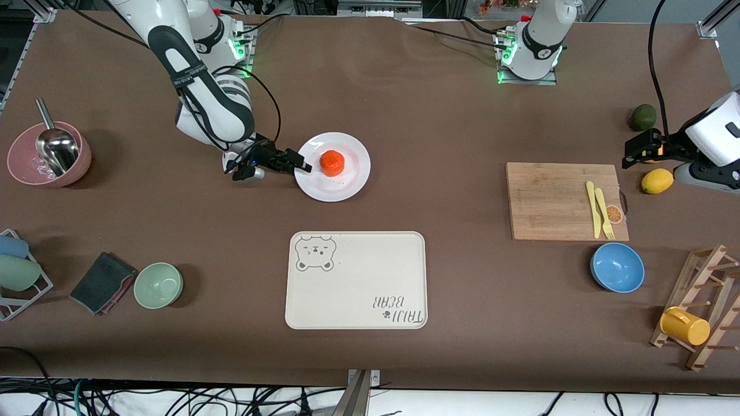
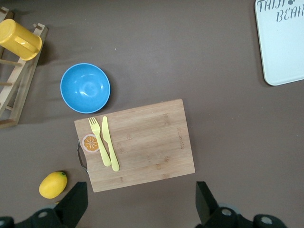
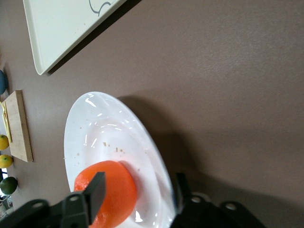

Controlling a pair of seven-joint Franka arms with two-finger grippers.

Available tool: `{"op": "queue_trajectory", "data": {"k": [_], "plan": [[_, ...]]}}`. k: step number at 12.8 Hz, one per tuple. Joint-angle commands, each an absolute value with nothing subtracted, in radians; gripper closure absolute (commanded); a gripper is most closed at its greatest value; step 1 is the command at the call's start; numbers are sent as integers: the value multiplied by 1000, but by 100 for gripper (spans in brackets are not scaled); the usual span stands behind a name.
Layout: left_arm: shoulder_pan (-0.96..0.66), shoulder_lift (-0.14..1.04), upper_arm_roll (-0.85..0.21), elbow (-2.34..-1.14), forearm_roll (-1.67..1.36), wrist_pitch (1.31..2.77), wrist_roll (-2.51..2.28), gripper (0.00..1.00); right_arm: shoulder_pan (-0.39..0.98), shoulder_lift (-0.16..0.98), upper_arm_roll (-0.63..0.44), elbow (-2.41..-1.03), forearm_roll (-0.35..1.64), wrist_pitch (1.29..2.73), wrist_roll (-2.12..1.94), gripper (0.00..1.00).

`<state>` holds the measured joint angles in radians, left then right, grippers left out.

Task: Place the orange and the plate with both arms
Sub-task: 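Grasp the white plate rim with the right gripper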

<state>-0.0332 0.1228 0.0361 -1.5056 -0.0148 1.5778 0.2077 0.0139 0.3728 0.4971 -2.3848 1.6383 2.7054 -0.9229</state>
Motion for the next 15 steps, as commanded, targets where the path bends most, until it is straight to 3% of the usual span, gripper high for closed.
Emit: {"op": "queue_trajectory", "data": {"k": [1,7,15], "plan": [[-34,109,38,-1522,12,1585,252,0,3,377,517,-2399,1670,2726,-997,54],[-37,112,34,-1523,12,1588,252,0,3,403,517,-2399,1812,2732,-1166,57],[-35,112,32,-1523,12,1588,252,0,3,413,517,-2398,1812,2735,-1222,100]]}}
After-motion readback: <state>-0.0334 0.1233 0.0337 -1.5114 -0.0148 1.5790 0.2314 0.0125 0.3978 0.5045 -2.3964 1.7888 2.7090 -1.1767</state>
